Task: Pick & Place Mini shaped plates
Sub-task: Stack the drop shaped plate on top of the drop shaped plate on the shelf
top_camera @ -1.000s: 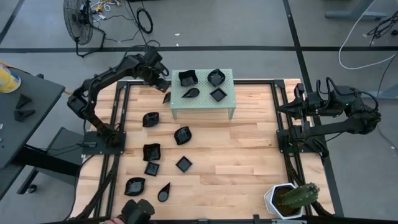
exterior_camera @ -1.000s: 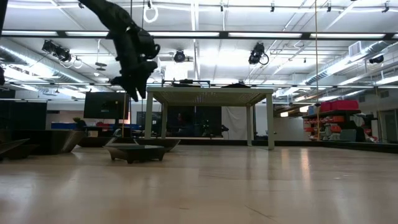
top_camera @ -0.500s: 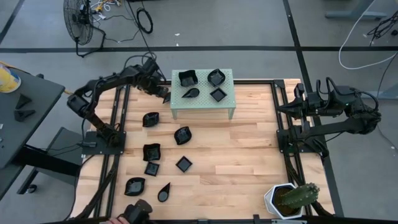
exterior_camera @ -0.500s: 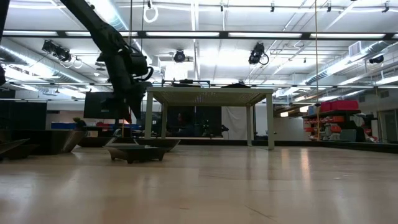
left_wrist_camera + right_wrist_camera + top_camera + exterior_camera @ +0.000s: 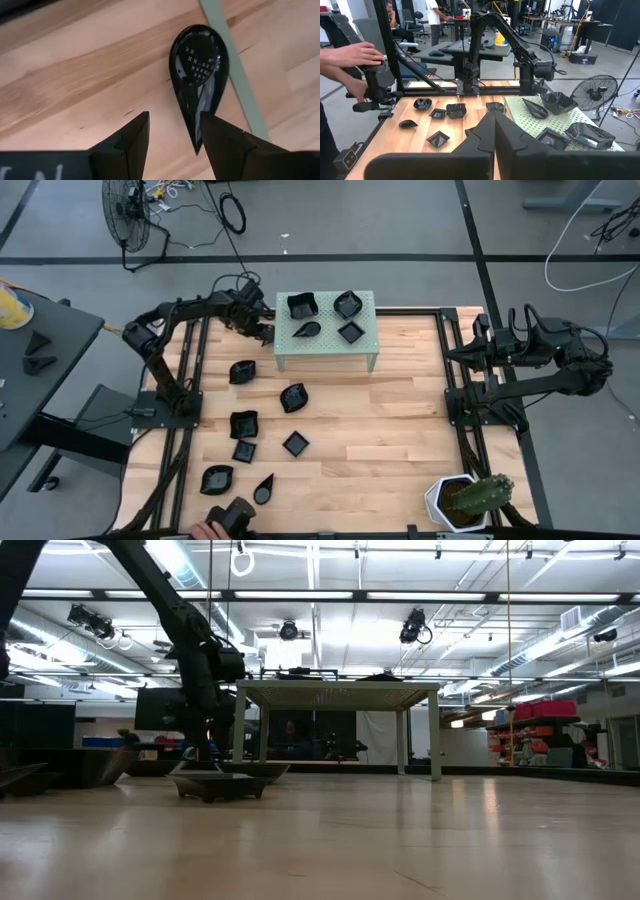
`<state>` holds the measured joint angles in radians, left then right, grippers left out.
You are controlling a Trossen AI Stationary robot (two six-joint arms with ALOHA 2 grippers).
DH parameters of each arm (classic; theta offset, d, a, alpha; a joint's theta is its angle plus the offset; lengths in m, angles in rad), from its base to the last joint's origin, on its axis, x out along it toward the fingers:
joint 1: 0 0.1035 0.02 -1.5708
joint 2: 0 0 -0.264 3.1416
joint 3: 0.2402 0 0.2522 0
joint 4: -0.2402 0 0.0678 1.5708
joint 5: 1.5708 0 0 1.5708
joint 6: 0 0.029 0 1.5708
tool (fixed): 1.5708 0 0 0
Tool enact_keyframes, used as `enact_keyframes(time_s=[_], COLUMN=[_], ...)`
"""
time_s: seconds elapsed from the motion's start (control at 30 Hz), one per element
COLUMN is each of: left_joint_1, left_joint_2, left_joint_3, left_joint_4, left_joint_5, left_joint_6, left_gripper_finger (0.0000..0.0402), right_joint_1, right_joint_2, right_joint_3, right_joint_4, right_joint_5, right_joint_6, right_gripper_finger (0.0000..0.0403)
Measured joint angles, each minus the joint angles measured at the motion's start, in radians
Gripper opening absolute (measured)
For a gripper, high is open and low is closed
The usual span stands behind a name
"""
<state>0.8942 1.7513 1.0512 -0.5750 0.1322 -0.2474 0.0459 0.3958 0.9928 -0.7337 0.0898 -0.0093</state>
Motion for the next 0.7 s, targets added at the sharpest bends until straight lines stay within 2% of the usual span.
enact_keyframes(time_s=[0.57,0.7], left_joint_1=[-0.012,-0.014], left_joint_2=[0.091,0.091], left_joint_3=[0.003,0.003], left_joint_4=[0.058,0.058], left_joint_5=[-0.004,-0.009], left_joint_6=[-0.031,-0.035], left_gripper_finger=[0.0180,0.0160], right_joint_1=[0.000,0.000], right_joint_2=[0.000,0.000], right_joint_3=[0.000,0.000], right_joint_4=[0.000,0.000], right_joint_5=[0.000,0.000], right_joint_6=[0.000,0.000], right_gripper_finger=[0.0004,0.0004])
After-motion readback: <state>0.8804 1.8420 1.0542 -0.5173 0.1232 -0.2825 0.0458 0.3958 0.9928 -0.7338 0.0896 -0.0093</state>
